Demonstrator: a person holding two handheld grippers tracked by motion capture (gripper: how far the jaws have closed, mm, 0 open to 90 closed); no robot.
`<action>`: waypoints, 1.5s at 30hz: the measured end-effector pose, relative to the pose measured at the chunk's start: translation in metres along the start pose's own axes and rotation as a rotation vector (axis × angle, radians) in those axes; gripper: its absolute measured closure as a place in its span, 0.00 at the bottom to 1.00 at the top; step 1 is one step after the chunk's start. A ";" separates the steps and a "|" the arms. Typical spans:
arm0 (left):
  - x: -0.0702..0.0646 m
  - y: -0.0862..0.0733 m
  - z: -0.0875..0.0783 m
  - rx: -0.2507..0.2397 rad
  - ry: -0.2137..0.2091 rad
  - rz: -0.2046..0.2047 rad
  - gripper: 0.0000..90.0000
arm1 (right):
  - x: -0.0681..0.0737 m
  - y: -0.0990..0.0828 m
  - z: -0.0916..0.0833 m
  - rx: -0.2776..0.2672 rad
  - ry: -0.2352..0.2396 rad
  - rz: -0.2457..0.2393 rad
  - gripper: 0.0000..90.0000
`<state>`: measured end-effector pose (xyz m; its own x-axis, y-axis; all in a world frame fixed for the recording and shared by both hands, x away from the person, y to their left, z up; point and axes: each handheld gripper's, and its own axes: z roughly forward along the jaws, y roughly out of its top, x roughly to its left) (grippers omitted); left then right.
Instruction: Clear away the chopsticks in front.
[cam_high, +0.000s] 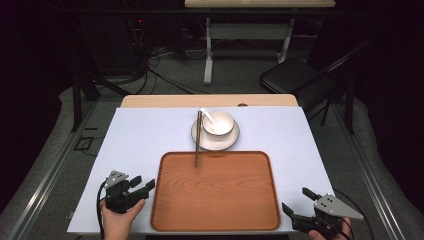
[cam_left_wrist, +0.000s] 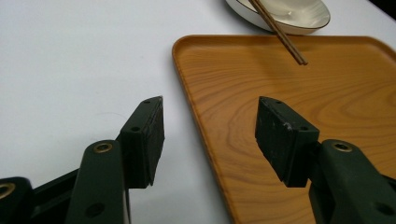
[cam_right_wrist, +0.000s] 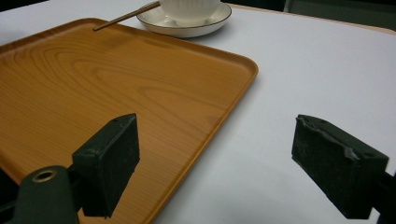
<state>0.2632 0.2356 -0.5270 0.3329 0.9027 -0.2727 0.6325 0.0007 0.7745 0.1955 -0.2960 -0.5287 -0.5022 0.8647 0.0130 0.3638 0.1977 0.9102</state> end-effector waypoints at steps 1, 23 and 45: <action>0.000 0.001 0.001 -0.004 -0.001 -0.005 0.47 | 0.000 0.000 0.000 0.000 0.000 0.000 0.16; -0.032 0.064 0.027 0.045 -0.103 -0.008 0.48 | 0.005 0.002 0.002 -0.013 0.003 -0.046 0.16; -0.034 0.139 0.078 0.086 -0.013 -0.015 0.55 | 0.002 0.002 0.003 0.000 0.014 -0.021 0.16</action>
<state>0.3948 0.1715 -0.4544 0.3315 0.8974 -0.2913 0.6953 -0.0236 0.7184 0.1975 -0.2923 -0.5286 -0.5209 0.8536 -0.0006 0.3529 0.2161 0.9104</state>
